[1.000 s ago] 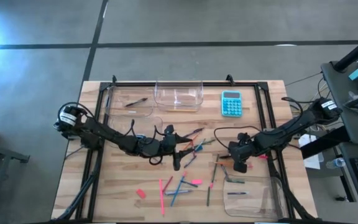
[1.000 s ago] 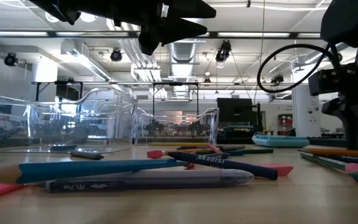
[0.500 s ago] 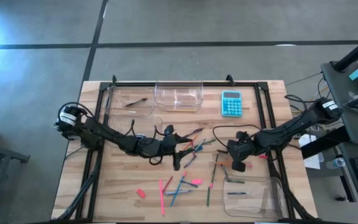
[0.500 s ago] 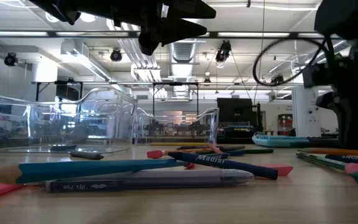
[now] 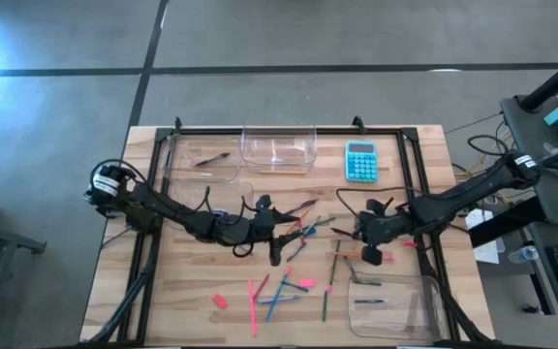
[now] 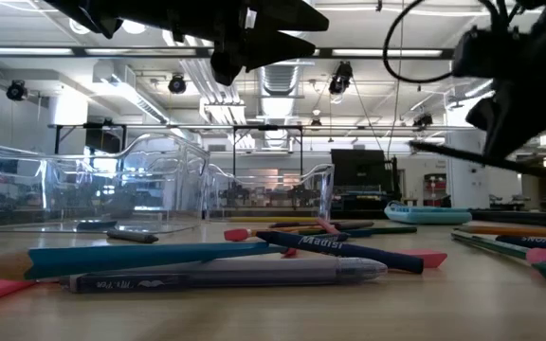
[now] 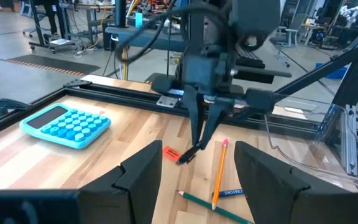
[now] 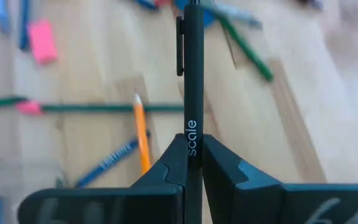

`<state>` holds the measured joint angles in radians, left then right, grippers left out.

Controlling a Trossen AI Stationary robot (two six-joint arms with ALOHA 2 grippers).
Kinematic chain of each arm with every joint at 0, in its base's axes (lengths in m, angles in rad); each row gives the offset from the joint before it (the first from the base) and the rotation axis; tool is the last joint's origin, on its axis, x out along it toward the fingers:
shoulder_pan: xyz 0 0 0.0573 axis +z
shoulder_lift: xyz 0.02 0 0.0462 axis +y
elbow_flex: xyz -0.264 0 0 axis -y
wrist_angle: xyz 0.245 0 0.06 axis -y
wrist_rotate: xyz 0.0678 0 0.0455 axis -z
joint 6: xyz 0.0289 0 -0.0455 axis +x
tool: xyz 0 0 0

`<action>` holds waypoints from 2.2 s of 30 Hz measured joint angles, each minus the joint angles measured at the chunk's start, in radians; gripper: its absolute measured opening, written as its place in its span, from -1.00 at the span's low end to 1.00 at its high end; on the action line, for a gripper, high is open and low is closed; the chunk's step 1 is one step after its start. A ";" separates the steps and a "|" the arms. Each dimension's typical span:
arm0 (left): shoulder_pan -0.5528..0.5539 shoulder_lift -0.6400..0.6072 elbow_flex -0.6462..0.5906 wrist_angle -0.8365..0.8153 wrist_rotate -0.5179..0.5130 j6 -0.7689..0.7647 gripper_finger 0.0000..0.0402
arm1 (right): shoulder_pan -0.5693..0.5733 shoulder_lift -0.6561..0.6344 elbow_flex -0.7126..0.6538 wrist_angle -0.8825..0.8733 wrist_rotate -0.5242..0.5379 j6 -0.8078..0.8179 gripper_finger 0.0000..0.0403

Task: Sort crayons/erasers/pens/pencils in bins
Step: Put the black pen into the top left transparent bin

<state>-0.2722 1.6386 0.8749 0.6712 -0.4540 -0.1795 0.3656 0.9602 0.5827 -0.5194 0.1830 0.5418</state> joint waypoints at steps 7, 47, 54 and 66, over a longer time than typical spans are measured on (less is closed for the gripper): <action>0.000 0.000 0.000 0.001 0.019 0.000 -0.07 | 0.000 -0.046 0.000 0.200 0.004 -0.104 -0.90; -0.003 0.165 0.142 0.178 0.101 -0.017 0.17 | 0.000 0.118 -0.017 0.854 0.001 -0.428 -0.90; -0.002 0.172 0.142 0.180 0.101 -0.015 -0.38 | 0.000 0.119 -0.017 0.849 0.005 -0.422 -0.90; 0.000 0.168 0.159 0.175 0.097 0.033 -0.89 | 0.000 0.118 -0.017 0.844 -0.002 -0.401 -0.55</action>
<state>-0.2718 1.8065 1.0343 0.8465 -0.3569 -0.1466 0.3660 1.0780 0.5659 0.3250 0.1809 0.1410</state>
